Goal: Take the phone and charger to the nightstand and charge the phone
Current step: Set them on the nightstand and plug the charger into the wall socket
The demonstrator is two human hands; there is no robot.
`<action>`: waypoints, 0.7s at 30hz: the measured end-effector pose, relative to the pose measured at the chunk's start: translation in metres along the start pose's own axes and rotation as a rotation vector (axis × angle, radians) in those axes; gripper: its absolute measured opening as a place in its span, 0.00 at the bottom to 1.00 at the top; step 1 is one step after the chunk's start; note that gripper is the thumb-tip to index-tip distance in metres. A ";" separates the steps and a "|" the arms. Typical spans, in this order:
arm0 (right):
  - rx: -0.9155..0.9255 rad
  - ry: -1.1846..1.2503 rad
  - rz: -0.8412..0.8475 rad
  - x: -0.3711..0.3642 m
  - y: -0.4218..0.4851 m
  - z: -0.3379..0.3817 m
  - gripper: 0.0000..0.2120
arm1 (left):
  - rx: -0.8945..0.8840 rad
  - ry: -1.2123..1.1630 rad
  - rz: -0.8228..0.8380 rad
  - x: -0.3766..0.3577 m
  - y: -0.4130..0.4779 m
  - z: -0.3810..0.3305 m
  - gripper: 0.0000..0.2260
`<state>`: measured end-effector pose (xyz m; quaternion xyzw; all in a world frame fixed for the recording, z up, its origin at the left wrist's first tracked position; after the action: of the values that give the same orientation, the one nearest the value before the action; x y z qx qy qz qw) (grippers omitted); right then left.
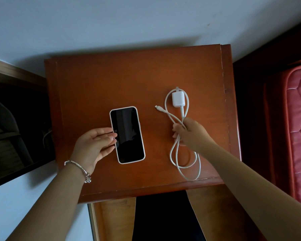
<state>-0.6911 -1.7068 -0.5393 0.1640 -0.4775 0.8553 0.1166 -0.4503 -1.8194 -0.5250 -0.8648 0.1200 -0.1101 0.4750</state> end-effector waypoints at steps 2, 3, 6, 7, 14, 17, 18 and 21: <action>0.129 -0.386 -0.106 0.000 0.000 -0.002 0.13 | 0.003 -0.003 -0.002 0.001 0.000 0.001 0.10; 0.161 -0.485 -0.153 0.000 -0.001 -0.003 0.13 | 0.004 -0.002 -0.003 0.001 0.000 0.001 0.10; 0.173 -0.584 -0.220 0.001 -0.001 -0.007 0.16 | 0.003 -0.003 -0.008 0.004 0.000 0.002 0.10; 0.165 -0.593 -0.229 0.002 -0.001 -0.008 0.16 | 0.002 -0.003 -0.011 0.005 0.000 0.002 0.10; 0.172 -0.421 -0.217 0.016 0.004 -0.011 0.16 | -0.010 -0.037 -0.021 0.009 0.000 0.004 0.11; 0.165 -0.226 -0.269 0.031 0.010 -0.009 0.12 | -0.027 -0.116 -0.012 0.012 0.000 0.003 0.11; 0.140 -0.140 -0.287 0.036 0.013 -0.008 0.10 | -0.029 -0.140 -0.009 0.013 0.001 0.002 0.11; 0.088 0.107 -0.330 0.047 0.022 -0.004 0.05 | -0.025 -0.197 -0.003 0.019 0.003 0.002 0.11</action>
<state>-0.7425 -1.7132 -0.5404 0.1992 -0.3994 0.8522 0.2731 -0.4324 -1.8254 -0.5269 -0.8776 0.0726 -0.0239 0.4733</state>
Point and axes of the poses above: each hand's wrist, its own y-axis towards the middle knuckle, its own x-axis out of the back of the hand, z = x × y, the point moved 1 cm from there along y, towards the middle knuckle
